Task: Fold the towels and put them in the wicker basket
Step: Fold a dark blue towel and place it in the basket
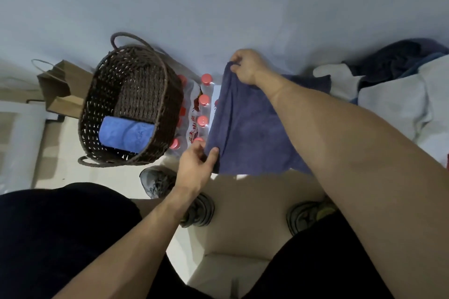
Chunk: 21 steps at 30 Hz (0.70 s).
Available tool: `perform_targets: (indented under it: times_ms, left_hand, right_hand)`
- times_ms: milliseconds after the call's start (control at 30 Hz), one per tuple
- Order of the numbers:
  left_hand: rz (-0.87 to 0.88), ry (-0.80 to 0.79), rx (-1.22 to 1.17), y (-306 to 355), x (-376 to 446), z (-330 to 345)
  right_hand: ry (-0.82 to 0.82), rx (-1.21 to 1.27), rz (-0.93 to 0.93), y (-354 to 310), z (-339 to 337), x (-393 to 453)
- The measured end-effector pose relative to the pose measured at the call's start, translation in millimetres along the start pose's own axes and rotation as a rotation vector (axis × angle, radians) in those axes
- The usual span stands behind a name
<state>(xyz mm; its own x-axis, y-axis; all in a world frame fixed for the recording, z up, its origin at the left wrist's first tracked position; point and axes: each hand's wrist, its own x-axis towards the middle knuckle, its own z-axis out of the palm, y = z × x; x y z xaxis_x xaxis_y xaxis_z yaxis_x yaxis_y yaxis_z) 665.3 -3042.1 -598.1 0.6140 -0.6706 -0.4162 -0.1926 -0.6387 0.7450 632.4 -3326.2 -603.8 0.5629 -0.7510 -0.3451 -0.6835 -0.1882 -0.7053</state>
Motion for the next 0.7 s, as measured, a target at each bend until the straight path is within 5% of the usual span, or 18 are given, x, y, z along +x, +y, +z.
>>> perform_targets:
  times_ms: [100,233,333,467,700]
  left_hand:
    - [-0.030,-0.069,0.145,-10.1,-8.4,-0.3]
    - [0.109,0.072,0.112,-17.6,-14.9,-4.2]
    - [-0.029,0.095,-0.151,-11.3,-16.1,-1.9]
    - [-0.008,0.233,0.007,-20.4,-11.7,-5.9]
    - [-0.337,0.130,-0.298,-17.2,3.6,0.0]
  right_hand:
    - [0.032,-0.005,0.018,0.5,4.7,-2.9]
    - [0.044,-0.047,0.014,-2.3,13.5,-4.8]
    - [0.046,-0.086,0.002,-5.8,18.0,-4.8]
    - [0.048,-0.138,-0.017,-10.5,24.2,-2.8]
    - [0.107,-0.166,-0.041,-12.2,31.3,-1.4]
